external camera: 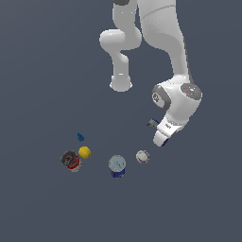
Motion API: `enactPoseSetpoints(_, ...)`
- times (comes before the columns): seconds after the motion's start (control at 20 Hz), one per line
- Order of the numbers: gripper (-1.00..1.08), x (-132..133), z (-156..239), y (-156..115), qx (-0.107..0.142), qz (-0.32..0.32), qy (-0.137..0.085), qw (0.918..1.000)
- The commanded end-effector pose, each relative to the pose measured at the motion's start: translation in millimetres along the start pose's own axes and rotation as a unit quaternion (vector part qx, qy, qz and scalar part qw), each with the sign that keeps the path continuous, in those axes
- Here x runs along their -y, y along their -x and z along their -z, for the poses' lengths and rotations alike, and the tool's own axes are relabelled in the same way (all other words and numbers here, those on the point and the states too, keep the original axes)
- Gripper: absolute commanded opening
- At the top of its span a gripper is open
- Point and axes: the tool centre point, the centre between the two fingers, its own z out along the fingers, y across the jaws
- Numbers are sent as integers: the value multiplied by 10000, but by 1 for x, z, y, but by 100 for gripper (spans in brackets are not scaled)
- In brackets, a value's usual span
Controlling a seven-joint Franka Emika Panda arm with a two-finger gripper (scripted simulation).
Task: Pick up a designated object from a clutter of objects.
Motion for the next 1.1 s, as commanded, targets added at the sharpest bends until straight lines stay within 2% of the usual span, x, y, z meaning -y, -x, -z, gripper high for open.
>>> enactPoseSetpoints(0.0, 100, 0, -4, 0, 1, 2, -1, 10000)
enactPoseSetpoints(0.45, 100, 1, -43, 0, -5, 18, -2, 10000)
enactPoseSetpoints(0.7, 100, 1, -50, 0, -7, 21, -2, 10000)
enactPoseSetpoints(0.75, -100, 1, -50, 0, -7, 21, -2, 10000)
enactPoseSetpoints(1.05, -100, 1, -50, 0, -7, 21, -2, 10000)
